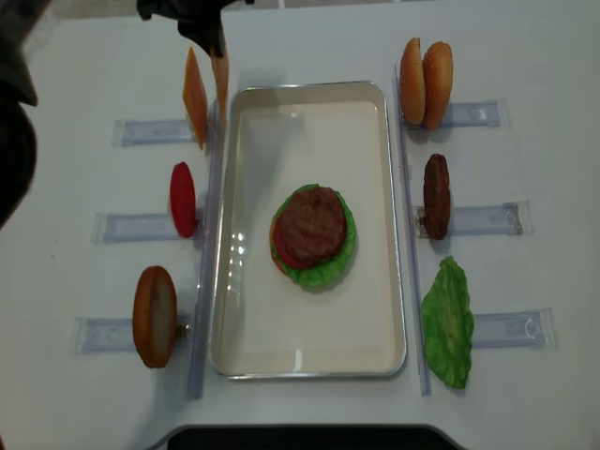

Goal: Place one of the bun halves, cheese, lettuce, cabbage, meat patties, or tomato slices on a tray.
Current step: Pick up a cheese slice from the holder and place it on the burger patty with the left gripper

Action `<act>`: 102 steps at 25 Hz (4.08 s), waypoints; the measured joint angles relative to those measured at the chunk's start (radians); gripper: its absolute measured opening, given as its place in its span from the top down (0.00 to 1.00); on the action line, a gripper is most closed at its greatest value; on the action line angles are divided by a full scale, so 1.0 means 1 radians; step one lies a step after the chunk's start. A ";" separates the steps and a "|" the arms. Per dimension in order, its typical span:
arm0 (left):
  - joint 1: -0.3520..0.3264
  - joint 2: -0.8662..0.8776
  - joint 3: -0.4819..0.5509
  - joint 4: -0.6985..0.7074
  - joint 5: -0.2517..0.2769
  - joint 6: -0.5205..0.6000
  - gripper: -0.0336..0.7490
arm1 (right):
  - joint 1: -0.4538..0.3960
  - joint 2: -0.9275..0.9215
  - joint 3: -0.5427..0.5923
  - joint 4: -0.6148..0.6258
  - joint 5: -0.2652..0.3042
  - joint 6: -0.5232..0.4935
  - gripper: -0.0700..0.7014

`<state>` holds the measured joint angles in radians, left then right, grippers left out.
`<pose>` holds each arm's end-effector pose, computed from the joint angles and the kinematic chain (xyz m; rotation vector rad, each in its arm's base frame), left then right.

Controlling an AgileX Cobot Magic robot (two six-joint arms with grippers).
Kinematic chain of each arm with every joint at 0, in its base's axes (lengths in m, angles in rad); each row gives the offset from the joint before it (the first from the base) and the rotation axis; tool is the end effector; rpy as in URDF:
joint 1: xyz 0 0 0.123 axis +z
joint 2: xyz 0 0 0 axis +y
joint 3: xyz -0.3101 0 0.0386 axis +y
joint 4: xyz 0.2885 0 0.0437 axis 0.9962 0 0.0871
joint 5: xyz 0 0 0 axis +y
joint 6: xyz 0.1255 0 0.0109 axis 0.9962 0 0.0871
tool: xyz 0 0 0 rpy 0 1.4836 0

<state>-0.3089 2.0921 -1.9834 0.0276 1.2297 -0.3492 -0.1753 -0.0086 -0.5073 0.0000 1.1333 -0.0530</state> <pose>0.4954 -0.1546 0.2653 -0.0499 2.8278 -0.1105 0.0272 -0.0048 0.2755 0.1286 2.1000 -0.1373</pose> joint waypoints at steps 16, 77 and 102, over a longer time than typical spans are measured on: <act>-0.148 -0.347 0.474 -0.062 -0.092 -0.082 0.93 | 0.000 0.000 0.000 0.000 0.000 0.000 0.36; -0.212 -0.386 0.930 -0.804 -0.622 0.547 0.85 | 0.000 0.000 0.000 0.000 0.000 0.000 0.36; -0.212 -0.473 0.933 -0.415 -0.502 0.315 0.24 | 0.000 0.000 0.000 0.000 0.000 0.000 0.36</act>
<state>-0.5208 1.6187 -1.0501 -0.3878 0.7275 -0.0345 -0.1753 -0.0086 -0.5073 0.0000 1.1333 -0.0530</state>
